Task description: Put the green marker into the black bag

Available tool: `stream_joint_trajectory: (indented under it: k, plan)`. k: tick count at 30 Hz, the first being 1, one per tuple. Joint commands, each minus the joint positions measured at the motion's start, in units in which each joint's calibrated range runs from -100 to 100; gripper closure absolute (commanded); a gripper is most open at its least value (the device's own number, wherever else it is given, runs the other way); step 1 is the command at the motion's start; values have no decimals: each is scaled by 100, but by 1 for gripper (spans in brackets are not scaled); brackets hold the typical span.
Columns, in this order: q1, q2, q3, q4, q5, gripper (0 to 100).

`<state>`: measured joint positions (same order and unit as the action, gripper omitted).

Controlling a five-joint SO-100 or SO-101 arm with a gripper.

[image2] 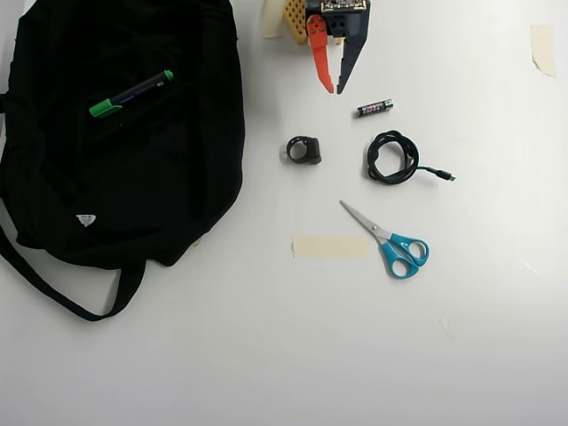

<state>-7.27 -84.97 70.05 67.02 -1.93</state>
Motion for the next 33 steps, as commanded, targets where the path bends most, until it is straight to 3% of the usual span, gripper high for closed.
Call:
stream_joint_trajectory:
  k: [1, 7, 33]
  plan:
    - [-43, -582, 524, -36, 30, 98]
    - [-50, -1436, 1351, -19, 30, 98]
    - [-222, -1470, 2887, 567, 25, 98]
